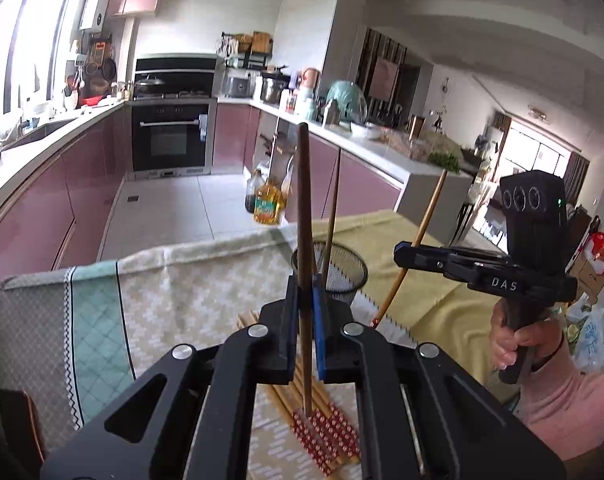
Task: Organize utensils
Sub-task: 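Raise the chopstick upright and release it into the mesh cup with the right gripper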
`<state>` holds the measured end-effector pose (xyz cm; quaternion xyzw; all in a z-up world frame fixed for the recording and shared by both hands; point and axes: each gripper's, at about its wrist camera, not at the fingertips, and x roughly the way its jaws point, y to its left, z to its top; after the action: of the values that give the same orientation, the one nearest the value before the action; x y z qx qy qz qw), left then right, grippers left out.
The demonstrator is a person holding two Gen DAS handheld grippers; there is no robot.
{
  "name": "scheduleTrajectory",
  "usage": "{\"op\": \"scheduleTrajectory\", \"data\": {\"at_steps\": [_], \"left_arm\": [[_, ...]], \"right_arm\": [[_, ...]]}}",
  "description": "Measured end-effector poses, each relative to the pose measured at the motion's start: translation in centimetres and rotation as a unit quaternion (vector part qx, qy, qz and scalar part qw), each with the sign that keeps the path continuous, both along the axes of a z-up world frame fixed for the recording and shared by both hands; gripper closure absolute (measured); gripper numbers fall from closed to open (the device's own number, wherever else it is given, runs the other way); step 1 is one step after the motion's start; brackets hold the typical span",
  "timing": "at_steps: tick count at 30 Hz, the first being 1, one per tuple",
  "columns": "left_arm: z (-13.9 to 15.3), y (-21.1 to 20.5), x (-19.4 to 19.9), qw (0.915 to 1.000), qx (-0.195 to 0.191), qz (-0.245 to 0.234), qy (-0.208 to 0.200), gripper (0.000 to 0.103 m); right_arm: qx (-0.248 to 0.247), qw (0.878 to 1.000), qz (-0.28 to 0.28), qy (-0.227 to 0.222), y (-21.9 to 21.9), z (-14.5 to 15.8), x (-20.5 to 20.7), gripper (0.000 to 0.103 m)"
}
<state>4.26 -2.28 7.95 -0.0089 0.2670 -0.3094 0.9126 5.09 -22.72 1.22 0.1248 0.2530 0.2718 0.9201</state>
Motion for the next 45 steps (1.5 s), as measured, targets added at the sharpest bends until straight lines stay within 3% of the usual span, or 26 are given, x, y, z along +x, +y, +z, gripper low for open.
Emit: {"op": "scheduleTrajectory", "data": {"at_steps": [6,13,21,33,38,45], "left_arm": [[2.6,-0.9,2.0,0.9990,-0.039,0.008,-0.023,0.096],[5.0,-3.2,4.3,0.9976,-0.055,0.007,-0.041,0.096],[6.2,-5.7,6.1,0.9968,-0.059,0.013,-0.052,0.096],[0.1,-8.8,8.5,0.9988,0.045,-0.011,0.015,0.096],[-1.4,-9.3,9.5,0.9978,0.057,-0.010,0.033,0.096],[-2.4,-9.7,11.2,0.9967,0.062,0.001,0.052,0.093]], "right_arm": [[0.003,1.000,-0.007,-0.030,-1.0,2.6,1.1,0.097],[0.004,0.998,-0.020,-0.059,-2.3,5.6,2.6,0.097],[-0.005,0.998,-0.035,-0.058,-2.8,5.9,4.6,0.097],[-0.061,0.997,-0.007,0.041,-1.0,1.1,7.4,0.097],[-0.076,0.994,-0.004,0.074,-0.3,-0.4,8.8,0.096],[-0.071,0.993,-0.035,0.082,-0.6,-1.0,9.6,0.093]]}}
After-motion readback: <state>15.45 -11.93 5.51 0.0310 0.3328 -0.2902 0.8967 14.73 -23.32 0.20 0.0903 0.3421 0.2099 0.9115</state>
